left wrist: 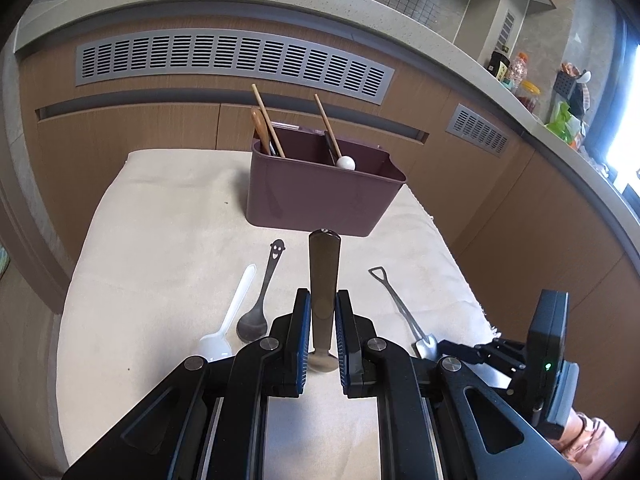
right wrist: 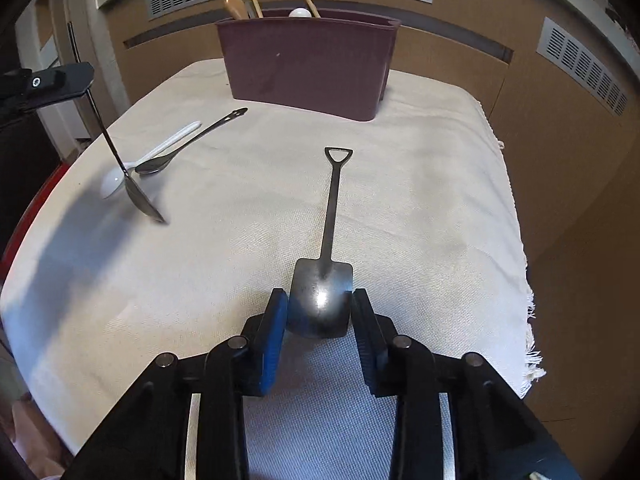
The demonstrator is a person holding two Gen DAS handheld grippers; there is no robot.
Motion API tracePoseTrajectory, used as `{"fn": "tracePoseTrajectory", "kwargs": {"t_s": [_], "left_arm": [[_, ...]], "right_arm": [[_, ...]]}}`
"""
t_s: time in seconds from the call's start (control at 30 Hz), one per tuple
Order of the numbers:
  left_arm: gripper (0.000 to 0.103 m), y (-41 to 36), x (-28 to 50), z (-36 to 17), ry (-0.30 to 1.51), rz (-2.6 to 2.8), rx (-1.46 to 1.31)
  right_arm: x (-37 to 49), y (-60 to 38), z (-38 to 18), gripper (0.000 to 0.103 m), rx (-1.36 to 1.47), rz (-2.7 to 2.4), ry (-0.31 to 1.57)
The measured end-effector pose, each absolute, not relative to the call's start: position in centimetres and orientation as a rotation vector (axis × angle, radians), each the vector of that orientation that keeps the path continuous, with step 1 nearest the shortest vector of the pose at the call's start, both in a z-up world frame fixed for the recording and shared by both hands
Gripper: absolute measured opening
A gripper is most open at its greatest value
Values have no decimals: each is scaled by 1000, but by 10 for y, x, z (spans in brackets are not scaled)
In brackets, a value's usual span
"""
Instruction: Organize utensils
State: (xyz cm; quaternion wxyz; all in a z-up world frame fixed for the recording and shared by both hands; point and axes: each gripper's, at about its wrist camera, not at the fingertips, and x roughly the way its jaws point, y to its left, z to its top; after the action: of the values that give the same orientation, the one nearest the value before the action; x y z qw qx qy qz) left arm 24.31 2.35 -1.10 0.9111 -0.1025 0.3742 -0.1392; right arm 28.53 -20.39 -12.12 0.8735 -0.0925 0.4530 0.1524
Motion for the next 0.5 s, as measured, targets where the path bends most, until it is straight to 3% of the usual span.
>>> {"fn": "tracePoseTrajectory", "kwargs": {"t_s": [0.17, 0.23, 0.5], "left_arm": [[12, 24, 243, -10, 769, -298, -210], [12, 24, 243, -11, 770, -300, -214], [12, 25, 242, -11, 773, -302, -216]], "right_arm": [[281, -224, -70, 30, -140, 309, 825], [281, -230, -48, 2, -115, 314, 782], [298, -238, -35, 5, -108, 366, 781]]}}
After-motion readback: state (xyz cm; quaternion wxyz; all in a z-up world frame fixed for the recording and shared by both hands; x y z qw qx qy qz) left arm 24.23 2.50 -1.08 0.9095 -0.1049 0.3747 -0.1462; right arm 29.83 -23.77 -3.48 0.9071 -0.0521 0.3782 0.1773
